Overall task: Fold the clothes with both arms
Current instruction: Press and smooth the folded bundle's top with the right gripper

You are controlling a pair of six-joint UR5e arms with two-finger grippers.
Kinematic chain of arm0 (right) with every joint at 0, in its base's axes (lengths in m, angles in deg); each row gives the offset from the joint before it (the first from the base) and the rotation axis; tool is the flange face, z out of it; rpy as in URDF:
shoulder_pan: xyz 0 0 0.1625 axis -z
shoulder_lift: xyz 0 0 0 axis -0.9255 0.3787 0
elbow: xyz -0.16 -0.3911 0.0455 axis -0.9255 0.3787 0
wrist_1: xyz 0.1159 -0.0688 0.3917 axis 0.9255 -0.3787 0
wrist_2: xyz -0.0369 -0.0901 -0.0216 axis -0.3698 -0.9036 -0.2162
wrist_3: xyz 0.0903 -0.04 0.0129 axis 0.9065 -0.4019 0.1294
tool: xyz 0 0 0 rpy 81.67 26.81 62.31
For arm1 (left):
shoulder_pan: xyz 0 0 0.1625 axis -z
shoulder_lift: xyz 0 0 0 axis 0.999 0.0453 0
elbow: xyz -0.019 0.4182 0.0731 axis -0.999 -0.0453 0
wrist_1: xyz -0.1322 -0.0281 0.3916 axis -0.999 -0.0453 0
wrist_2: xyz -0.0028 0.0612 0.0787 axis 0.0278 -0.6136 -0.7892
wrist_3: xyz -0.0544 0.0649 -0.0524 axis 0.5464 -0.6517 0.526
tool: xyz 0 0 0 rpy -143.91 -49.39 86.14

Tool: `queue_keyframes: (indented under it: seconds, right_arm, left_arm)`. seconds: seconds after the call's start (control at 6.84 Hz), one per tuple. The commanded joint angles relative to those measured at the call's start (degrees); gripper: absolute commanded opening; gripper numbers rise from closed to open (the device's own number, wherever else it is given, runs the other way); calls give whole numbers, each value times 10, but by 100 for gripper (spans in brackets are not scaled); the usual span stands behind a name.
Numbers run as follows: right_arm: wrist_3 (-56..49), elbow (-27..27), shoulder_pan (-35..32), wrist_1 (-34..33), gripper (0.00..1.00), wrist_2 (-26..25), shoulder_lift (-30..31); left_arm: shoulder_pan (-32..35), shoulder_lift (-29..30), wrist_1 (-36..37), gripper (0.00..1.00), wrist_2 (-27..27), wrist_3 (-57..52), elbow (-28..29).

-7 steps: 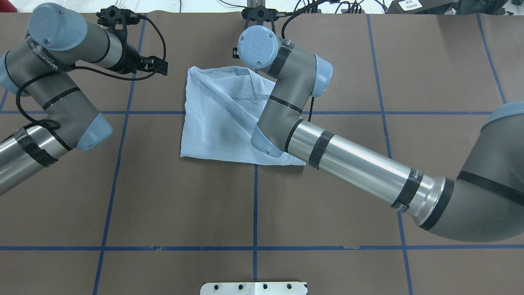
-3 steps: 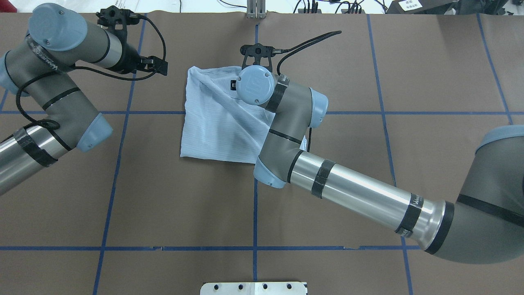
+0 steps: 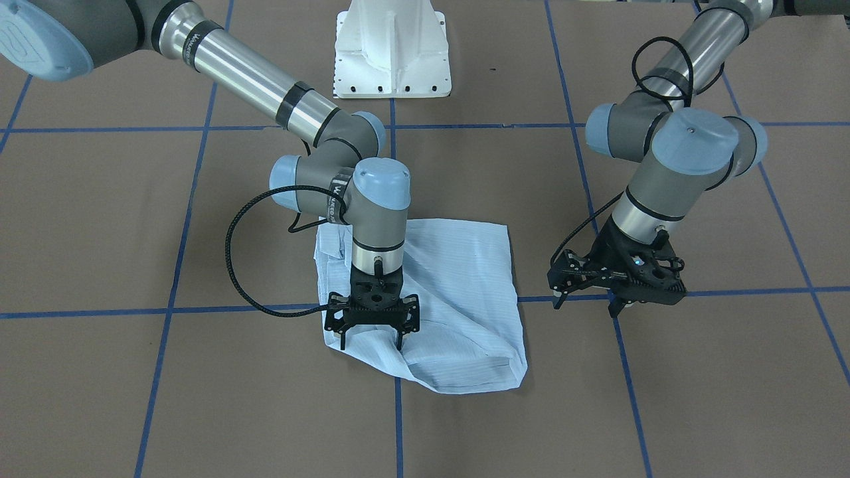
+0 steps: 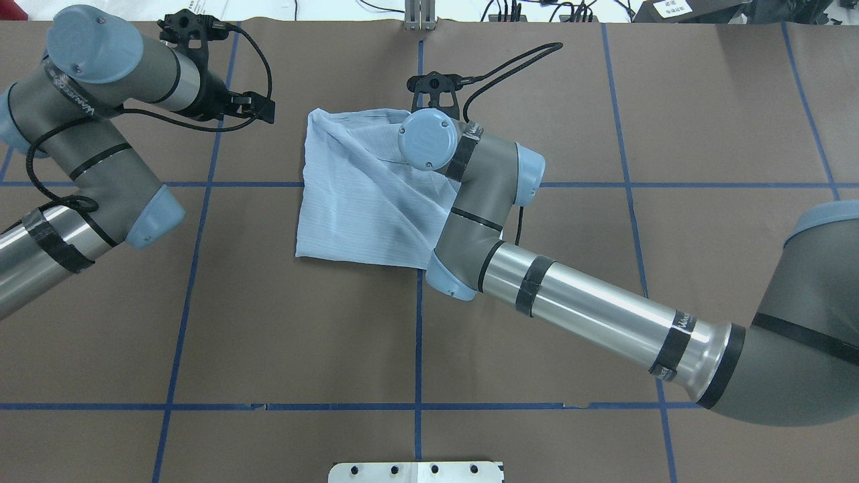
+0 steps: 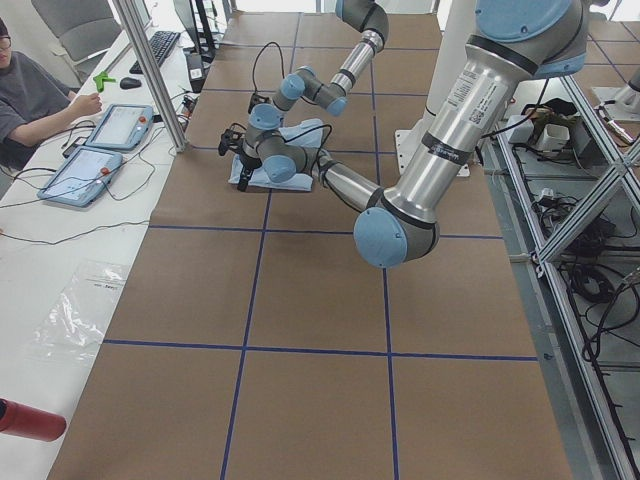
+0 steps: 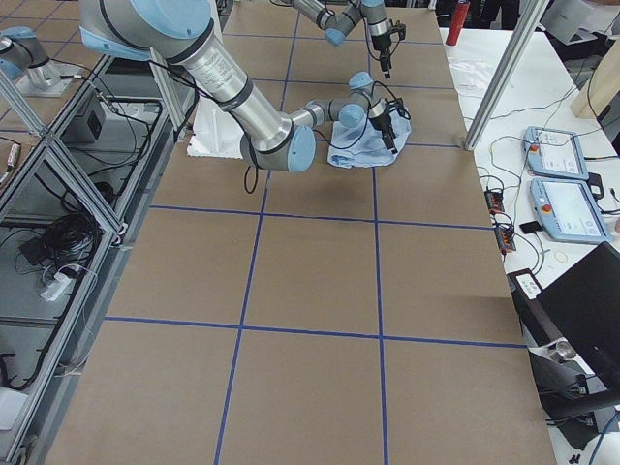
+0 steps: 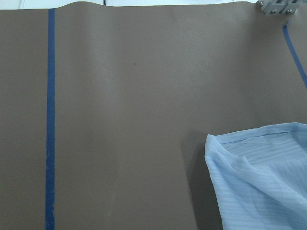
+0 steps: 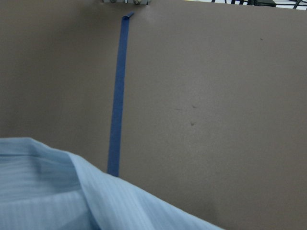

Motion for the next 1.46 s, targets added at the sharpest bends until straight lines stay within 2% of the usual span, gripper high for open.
queue_keyframes:
  seconds: [0.0,0.15,0.29,0.44,0.58,0.88,1.02,1.17,1.32]
  right_arm:
    - [-91,16,-43,-21,100,-12,-1]
    - [-107,17,-61,-16,100,-2,-4]
    - [-77,16,-61,-1,100,32,-21]
    - [3,16,-45,34,99,54,-26]
    - [73,18,-27,87,99,65,-26]
    - [114,45,-9,141,99,66,-26]
    - [116,48,-5,145,92,66,-26]
    - [117,49,-1,145,81,65,-29]
    - [128,64,-1,145,62,60,-41]
  left_arm:
    - [0,0,0,100,1,2,0]
    - [0,0,0,100,1,5,-1]
    - [0,-1,1,100,0,5,-6]
    - [0,-14,1,100,0,4,-16]
    - [0,-20,2,100,1,4,-26]
    - [0,-20,2,100,1,4,-28]
    - [0,-21,2,100,0,4,-28]
    - [1,-21,2,100,0,5,-28]
    - [1,-21,2,100,1,5,-29]
